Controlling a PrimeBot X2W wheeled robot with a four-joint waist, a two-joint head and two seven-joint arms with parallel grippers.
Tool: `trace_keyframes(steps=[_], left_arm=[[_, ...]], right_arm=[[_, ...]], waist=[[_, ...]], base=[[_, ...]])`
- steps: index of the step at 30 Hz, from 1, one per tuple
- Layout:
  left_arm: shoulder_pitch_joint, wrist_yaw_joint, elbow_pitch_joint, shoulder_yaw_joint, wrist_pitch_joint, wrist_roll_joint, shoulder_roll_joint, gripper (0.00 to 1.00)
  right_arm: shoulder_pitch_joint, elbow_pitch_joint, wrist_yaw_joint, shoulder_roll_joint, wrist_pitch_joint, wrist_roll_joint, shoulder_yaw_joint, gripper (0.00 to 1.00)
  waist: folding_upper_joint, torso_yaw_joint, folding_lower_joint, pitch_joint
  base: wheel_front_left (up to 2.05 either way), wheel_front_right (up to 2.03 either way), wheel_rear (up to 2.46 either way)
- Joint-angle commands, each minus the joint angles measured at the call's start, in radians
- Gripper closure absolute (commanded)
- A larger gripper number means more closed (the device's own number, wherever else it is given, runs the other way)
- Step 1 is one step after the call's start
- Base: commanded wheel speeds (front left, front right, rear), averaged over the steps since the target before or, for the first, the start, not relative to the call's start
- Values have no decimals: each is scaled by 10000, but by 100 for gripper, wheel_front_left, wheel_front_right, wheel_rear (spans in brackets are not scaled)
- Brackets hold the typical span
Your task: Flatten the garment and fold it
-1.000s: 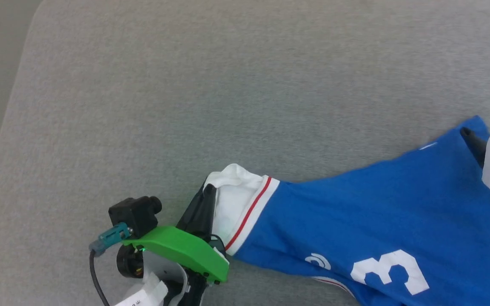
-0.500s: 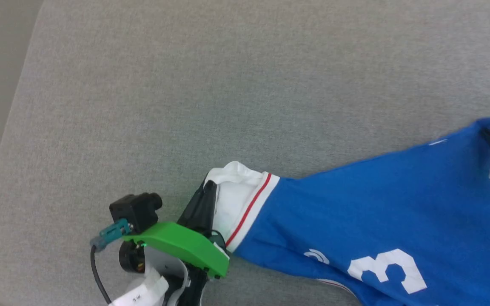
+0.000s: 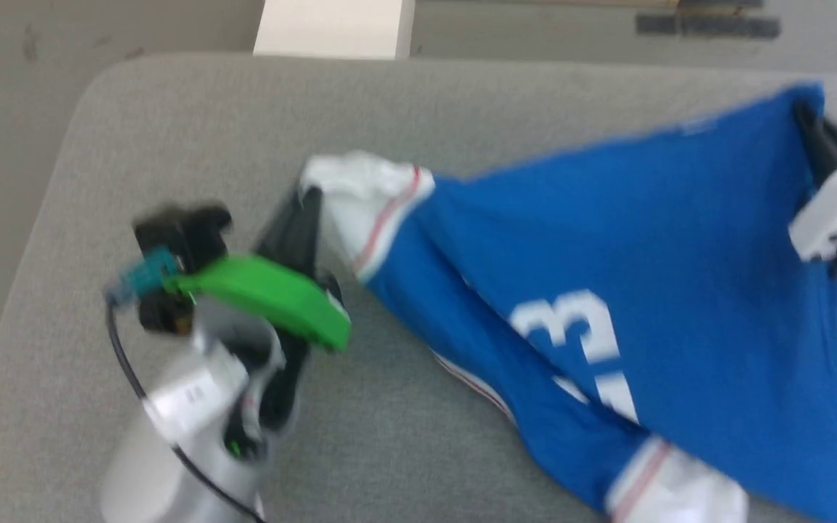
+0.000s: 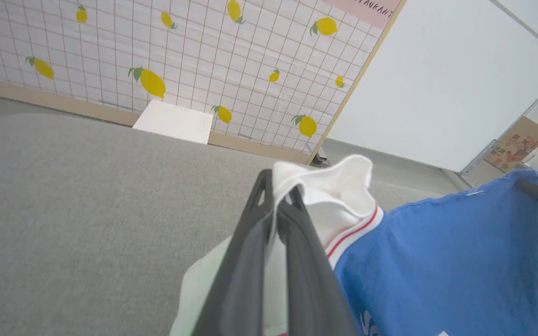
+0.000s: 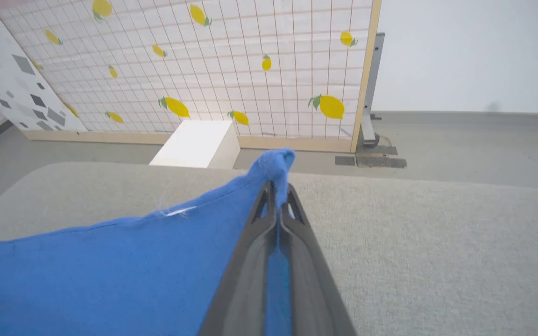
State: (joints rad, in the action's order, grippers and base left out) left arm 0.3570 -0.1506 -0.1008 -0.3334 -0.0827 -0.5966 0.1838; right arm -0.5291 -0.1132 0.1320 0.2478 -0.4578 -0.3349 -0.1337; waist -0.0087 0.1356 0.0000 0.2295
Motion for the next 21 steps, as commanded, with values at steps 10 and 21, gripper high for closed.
trace_keyframes(steps=[10, 21], left_arm=[[3784, 210, 1486, 579, -574, 537, 742, 100], [7217, 434, 4342, 597, -687, 1299, 1297, 100]], right_arm=[[-2692, -1178, -13, -456, 1318, 831, 996, 100], [-5543, -3474, -13, -1073, 2123, 1855, 1377, 100]], waist=[[87, -1071, 0, -1766], [87, -1561, 0, -1942]], base=[[0, 0, 0], [0, 0, 0]])
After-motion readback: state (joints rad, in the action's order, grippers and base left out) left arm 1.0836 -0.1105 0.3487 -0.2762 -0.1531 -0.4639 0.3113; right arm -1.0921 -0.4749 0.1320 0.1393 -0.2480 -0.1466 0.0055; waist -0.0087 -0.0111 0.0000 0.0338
